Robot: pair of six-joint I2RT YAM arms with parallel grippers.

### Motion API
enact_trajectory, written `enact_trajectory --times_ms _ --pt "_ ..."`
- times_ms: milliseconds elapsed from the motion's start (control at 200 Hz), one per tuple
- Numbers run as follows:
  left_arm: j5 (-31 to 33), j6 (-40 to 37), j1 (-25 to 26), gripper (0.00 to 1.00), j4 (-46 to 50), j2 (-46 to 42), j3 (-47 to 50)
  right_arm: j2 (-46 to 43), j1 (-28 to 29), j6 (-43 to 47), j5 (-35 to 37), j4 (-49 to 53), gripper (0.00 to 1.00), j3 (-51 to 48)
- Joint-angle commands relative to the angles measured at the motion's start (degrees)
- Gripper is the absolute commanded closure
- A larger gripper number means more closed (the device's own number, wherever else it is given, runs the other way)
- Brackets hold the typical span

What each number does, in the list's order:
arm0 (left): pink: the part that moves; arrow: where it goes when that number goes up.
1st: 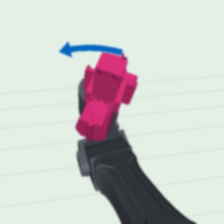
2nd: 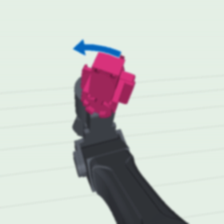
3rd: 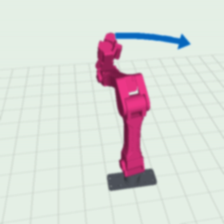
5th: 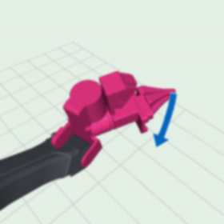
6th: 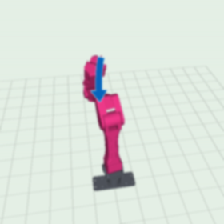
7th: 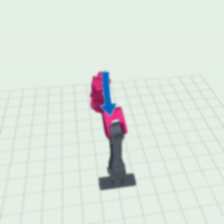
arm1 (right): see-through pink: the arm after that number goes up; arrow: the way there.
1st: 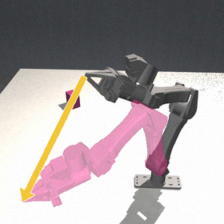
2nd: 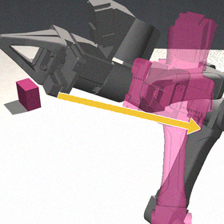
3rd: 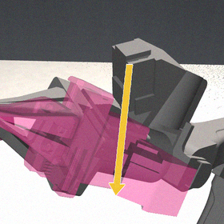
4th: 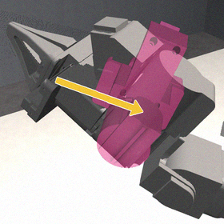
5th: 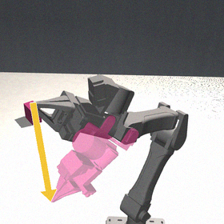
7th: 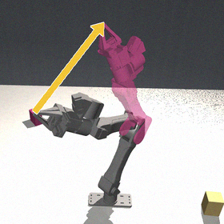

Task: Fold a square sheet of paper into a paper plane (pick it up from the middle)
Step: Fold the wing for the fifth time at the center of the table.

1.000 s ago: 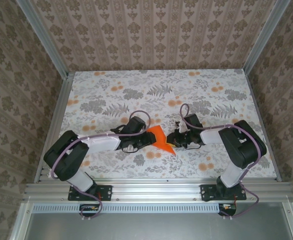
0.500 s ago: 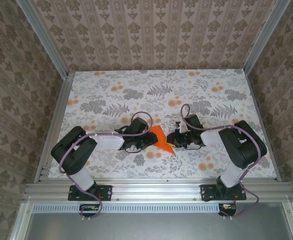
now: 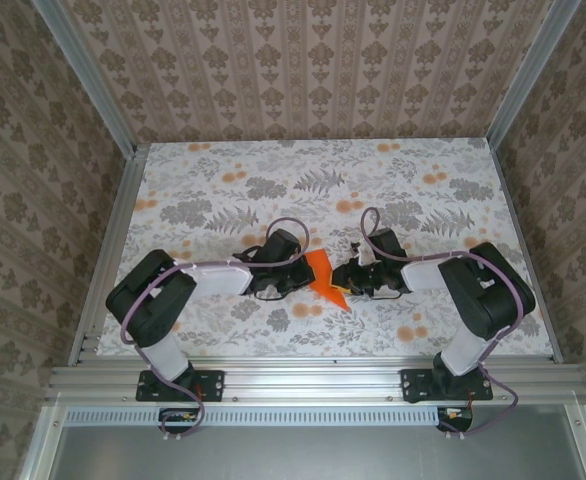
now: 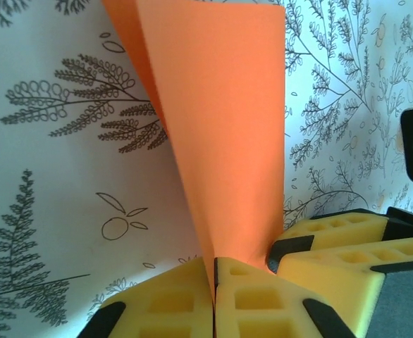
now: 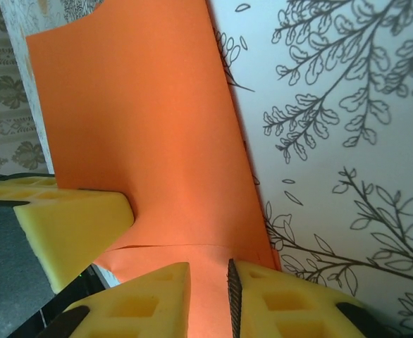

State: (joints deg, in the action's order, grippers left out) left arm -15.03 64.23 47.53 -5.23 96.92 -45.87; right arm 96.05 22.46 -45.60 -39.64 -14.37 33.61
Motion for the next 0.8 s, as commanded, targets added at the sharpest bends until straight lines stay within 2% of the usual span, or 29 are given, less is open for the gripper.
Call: enact_trajectory --times_ms 0,150,335,535,650,795 --pt "-0.1 -2.7 -1.1 0.96 4.4 -0.9 -1.8 -2.6 0.1 2.4 2.2 4.9 0.74 0.6" --pt "-1.5 -5.9 -2.1 1.0 8.9 -0.9 -4.2 -8.1 0.2 5.7 5.6 10.6 0.68 1.6" --pt "-4.1 -9.3 -3.6 1.0 14.0 0.3 -7.8 -19.1 1.9 14.4 17.5 16.2 0.65 0.6" --pt "-6.9 -10.0 -4.8 1.0 15.2 2.1 -10.1 -25.4 13.2 30.6 34.9 14.3 0.63 -1.7" --pt "-7.5 -10.5 -4.9 1.0 16.2 2.9 -11.3 -25.1 19.0 36.9 41.8 9.3 0.63 -3.8" --pt "-7.7 -10.9 -5.1 1.0 16.7 3.3 -11.9 -21.3 24.0 42.2 47.1 3.8 0.59 -5.1"
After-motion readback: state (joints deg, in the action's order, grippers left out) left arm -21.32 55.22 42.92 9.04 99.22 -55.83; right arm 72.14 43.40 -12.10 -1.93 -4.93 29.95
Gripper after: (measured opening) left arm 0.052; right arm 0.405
